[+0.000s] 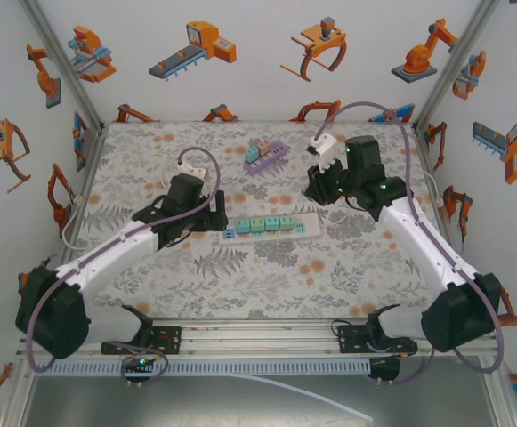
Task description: Pull the plug off the socket
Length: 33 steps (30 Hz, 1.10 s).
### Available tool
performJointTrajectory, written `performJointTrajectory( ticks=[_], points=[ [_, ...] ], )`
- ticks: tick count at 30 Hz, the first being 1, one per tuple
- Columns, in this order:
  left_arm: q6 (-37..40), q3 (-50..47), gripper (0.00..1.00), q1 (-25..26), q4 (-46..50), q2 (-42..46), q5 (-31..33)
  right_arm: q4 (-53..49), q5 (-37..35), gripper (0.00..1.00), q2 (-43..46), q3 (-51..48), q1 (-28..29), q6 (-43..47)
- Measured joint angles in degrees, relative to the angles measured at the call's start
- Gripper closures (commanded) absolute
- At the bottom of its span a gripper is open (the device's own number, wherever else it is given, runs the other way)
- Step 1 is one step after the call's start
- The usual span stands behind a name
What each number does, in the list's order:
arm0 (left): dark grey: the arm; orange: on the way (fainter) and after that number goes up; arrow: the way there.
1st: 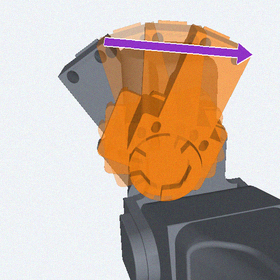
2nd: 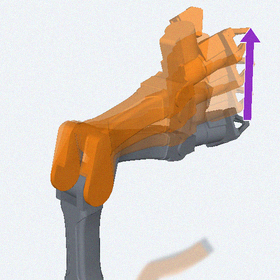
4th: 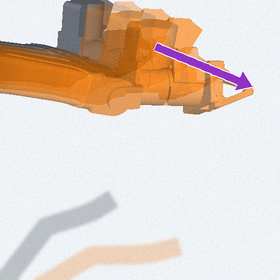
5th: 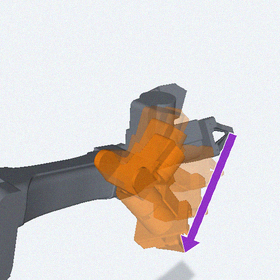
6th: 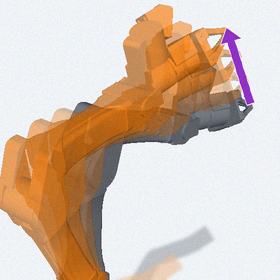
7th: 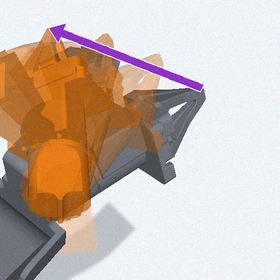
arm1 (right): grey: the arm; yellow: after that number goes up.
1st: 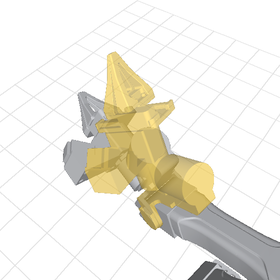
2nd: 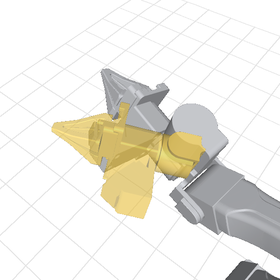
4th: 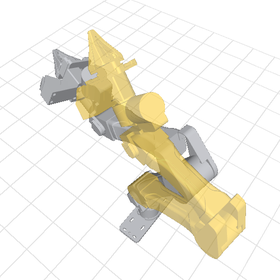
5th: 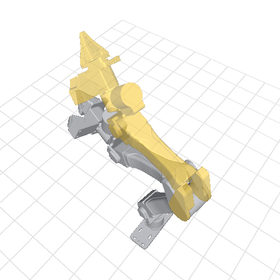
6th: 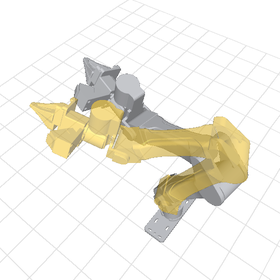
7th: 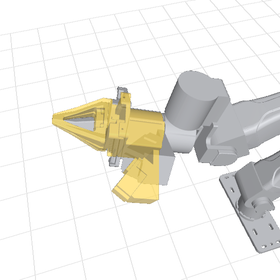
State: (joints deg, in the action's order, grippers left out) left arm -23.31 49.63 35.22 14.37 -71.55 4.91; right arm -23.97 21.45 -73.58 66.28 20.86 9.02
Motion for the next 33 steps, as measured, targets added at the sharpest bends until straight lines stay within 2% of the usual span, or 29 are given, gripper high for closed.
performJointTrajectory(
  ticks=[7, 12, 16, 21, 26, 33],
  points=[
    [4.2, -2.3, 0.08, 2.5, -4.7, 12.9, -16.6, 2.9, -4.4, 0.89, 10.9, -10.6, 0.0, -25.1],
    [6.2, -2.3, 0.01, 6.8, -5.6, 14.8, -25.5, 7.1, -3.9, 0.89, 16.8, -21.6, -0.2, -39.7],
    [7.7, -2.3, 0.03, 10.8, -5.2, 14.7, -29.6, 12.3, -2.4, 0.89, 20.1, -31.5, -0.2, -48.4],
    [8.8, -2.3, 0.03, 13.9, -4.7, 14.7, -31.7, 17.9, -0.5, 0.89, 19.3, -40.4, -0.2, -54.4],
    [9.2, -3.0, 0.03, 14.7, -4.3, 14.4, -32.7, 23.4, 1.3, 0.86, 14.0, -43.1, -0.2, -56.4],
    [10.6, -3.4, 0.03, 16.2, -2.8, 12.8, -33.2, 31.5, 1.4, 0.77, 6.3, -45.5, -0.2, -57.1]
  ],
)
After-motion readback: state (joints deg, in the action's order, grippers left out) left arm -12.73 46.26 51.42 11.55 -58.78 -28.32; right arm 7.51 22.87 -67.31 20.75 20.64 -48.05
